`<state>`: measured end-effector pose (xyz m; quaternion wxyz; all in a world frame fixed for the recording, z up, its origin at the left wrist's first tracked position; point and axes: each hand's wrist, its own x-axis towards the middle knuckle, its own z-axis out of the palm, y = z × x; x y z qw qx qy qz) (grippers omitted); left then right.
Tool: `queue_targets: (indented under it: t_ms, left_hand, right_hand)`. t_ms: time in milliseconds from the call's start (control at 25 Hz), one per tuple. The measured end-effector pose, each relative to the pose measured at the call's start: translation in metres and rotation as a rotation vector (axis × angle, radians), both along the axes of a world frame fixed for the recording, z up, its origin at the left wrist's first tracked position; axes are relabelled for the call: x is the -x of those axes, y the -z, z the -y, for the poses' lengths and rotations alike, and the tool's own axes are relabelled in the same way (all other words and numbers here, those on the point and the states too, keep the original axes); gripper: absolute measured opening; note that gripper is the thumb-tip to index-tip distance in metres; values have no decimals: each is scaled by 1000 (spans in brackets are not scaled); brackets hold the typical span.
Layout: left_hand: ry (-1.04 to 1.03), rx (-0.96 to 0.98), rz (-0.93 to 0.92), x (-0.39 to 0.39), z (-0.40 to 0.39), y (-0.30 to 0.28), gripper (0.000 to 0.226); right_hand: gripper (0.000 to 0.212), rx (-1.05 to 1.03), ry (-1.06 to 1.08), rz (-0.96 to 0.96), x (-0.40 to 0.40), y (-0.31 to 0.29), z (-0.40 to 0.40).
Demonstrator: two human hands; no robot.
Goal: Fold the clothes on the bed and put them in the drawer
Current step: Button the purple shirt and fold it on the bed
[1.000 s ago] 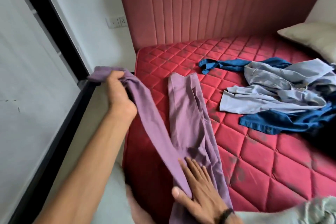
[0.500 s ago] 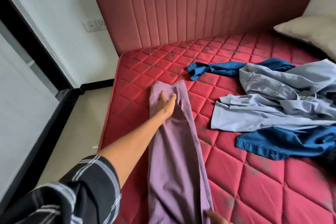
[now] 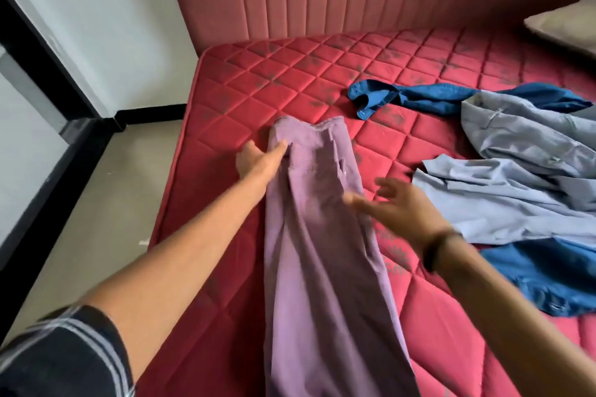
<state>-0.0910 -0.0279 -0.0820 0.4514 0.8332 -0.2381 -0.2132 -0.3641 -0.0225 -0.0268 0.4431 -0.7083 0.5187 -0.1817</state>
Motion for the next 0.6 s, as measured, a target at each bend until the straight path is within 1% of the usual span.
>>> queue_targets:
  t_ms: [40,80,120,160,200,280,320,360,400,440,480,520,600]
  left_hand:
    - [17,3,-216,-11,12,-5,91]
    - [61,26,-446,-18,21,-9,86]
    - [82,32,-537,-21,28,-10,77]
    - [118,42,-559,-25,35,-10,69]
    - [139,21,-530,-30,41,-9,59]
    - [205,63,-554,-30,40,-17,26]
    - [229,126,-582,-31,38,-22,20]
    - [284,205,-579,-28,29,-32,21]
    - [358,288,-531,-25,16,-41,22]
    - [430,366,-459,-22,-1,-47,24]
    - [513,410,-329,-17,-22,-57,27]
    - [581,422,-174,-11,-47,-64,29]
    - [706,413,186,6,-95,-67,27]
  right_hand:
    - [97,-105,23,-5,-24,9,29]
    - [72,-164,59,38,-50,9,60]
    - [53,-273,98,88,-69,14,82]
    - [40,-370,106,111,-81,21,98]
    - [32,-420,74,86,-89,18,106]
    - [18,-471,-19,110,-94,8,117]
    - [20,-477,-47,179,-92,2,117]
    - [30,-451,-56,258,-87,2,119]
    - [40,-398,-47,330,-79,-1,113]
    - [46,-317,-47,355,-70,-4,103]
    - [47,-214,-58,340,-60,-8,93]
    - [41,-91,-89,292,-48,-10,82]
    - [24,206,-175,45,-23,-5,55]
